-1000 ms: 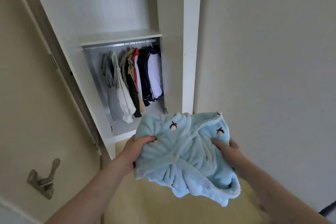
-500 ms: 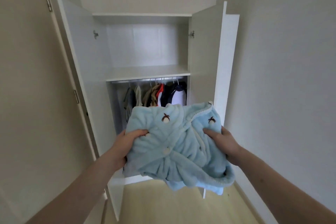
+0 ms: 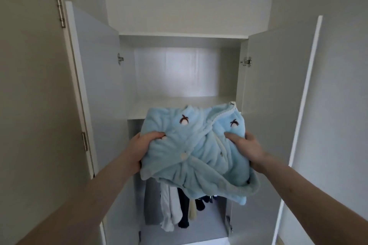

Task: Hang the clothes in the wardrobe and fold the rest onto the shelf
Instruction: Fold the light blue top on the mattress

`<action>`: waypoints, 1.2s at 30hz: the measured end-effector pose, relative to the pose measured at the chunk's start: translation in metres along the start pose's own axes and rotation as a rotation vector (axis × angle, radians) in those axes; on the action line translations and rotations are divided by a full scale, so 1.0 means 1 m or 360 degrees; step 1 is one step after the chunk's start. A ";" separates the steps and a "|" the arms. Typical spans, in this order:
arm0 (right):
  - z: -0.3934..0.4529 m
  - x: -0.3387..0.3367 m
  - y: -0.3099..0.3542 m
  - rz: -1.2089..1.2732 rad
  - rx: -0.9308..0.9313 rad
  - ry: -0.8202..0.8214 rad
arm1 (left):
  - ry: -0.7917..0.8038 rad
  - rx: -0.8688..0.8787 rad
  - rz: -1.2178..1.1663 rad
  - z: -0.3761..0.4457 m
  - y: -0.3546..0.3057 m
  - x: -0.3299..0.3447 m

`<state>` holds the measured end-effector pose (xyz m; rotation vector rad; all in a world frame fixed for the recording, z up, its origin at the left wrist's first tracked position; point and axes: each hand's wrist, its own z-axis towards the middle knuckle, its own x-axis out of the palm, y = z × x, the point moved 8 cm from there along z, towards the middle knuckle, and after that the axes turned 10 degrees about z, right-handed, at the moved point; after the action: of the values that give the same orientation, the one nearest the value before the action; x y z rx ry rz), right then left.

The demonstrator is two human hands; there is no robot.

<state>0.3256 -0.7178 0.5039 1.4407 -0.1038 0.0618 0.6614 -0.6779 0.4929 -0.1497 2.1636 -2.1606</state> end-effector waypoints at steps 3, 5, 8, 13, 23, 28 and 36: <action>0.049 0.021 0.000 0.0030 -0.0033 -0.0023 | 0.0051 0.0022 0.0016 0.055 -0.016 -0.012; 0.081 0.030 0.000 0.0039 -0.0043 -0.0052 | 0.0054 0.0044 0.0012 0.087 -0.025 -0.016; 0.131 0.046 0.005 0.0053 -0.0063 -0.0042 | 0.0029 0.0079 0.0026 0.135 -0.039 -0.021; 0.214 0.075 0.015 0.0035 -0.0132 0.0035 | -0.0059 0.0104 0.0054 0.208 -0.058 -0.034; 0.404 0.130 0.035 0.0050 -0.0210 0.0215 | -0.0266 0.0179 0.0082 0.353 -0.108 -0.050; 0.485 0.159 0.040 0.0069 -0.0215 0.0310 | -0.0280 0.0161 0.0102 0.424 -0.119 -0.058; 0.577 0.203 0.013 0.0018 -0.0136 0.0333 | -0.0276 0.0078 0.0176 0.530 -0.108 -0.089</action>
<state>0.5062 -1.2919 0.6117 1.3405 0.0564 0.2145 0.8177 -1.1923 0.5989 -0.2010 1.9751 -2.0560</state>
